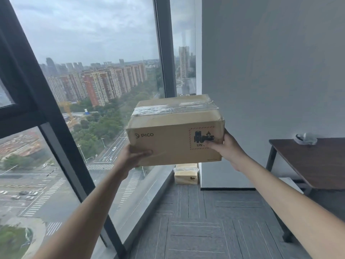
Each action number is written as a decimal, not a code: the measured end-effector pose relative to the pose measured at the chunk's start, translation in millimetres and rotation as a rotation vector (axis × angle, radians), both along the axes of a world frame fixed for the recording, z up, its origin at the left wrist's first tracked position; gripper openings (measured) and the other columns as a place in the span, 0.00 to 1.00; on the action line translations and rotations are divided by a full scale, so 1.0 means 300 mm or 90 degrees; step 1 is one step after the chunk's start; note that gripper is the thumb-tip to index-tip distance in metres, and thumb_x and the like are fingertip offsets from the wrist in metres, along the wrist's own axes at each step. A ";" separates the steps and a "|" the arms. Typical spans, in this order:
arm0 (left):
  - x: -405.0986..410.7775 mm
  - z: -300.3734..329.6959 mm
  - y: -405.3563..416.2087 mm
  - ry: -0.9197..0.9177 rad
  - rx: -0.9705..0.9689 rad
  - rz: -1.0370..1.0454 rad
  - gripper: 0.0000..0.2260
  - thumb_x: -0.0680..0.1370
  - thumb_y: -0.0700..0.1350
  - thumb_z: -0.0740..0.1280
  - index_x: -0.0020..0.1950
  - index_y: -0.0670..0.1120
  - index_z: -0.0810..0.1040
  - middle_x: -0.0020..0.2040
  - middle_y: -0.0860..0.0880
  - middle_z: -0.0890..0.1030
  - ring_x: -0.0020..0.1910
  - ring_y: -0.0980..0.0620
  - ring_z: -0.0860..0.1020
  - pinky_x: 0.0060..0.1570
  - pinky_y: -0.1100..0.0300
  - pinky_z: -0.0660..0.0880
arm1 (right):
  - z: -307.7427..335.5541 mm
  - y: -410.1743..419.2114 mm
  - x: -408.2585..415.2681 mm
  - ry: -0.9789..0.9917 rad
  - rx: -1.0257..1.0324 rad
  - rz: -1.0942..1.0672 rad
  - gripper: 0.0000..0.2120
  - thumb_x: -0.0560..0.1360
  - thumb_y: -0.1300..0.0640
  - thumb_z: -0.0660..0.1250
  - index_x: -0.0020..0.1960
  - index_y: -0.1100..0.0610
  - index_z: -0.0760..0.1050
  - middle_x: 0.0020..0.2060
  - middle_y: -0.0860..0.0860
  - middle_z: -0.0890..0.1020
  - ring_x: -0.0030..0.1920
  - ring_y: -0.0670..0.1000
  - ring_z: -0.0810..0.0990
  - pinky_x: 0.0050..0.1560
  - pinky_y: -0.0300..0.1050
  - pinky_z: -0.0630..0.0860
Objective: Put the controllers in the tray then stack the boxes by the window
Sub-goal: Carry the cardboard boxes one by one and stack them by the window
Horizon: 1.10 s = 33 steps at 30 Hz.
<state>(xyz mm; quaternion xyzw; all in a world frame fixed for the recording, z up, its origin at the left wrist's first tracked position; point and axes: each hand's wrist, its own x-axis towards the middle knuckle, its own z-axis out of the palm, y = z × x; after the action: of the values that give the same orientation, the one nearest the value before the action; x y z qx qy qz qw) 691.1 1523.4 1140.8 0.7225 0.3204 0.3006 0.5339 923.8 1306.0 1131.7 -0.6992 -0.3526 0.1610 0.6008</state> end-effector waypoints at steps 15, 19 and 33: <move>1.030 -0.144 0.884 0.069 0.013 -0.005 0.18 0.69 0.38 0.78 0.53 0.51 0.75 0.45 0.55 0.81 0.41 0.57 0.78 0.27 0.64 0.75 | -0.229 0.904 1.050 0.078 -0.030 0.015 0.24 0.72 0.51 0.76 0.64 0.44 0.72 0.57 0.44 0.82 0.60 0.49 0.79 0.62 0.52 0.75; 1.238 -0.213 1.105 0.090 -0.018 0.002 0.18 0.69 0.37 0.78 0.51 0.52 0.76 0.45 0.54 0.82 0.43 0.54 0.80 0.29 0.65 0.75 | -0.278 1.104 1.255 0.077 -0.049 0.020 0.24 0.71 0.52 0.77 0.64 0.45 0.72 0.55 0.42 0.83 0.58 0.45 0.79 0.59 0.48 0.76; 1.951 -0.610 2.003 0.195 -0.079 -0.110 0.20 0.66 0.47 0.80 0.54 0.51 0.77 0.49 0.50 0.84 0.47 0.48 0.82 0.35 0.53 0.79 | -0.611 1.829 1.873 0.143 -0.215 -0.062 0.33 0.66 0.61 0.80 0.65 0.46 0.69 0.52 0.44 0.84 0.56 0.47 0.82 0.52 0.45 0.78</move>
<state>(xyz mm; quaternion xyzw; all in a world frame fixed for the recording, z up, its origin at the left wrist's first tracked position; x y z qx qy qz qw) 1276.4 2124.4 957.8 0.7505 0.3526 0.1195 0.5459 1485.8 1854.8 948.5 -0.7837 -0.2174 0.2657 0.5177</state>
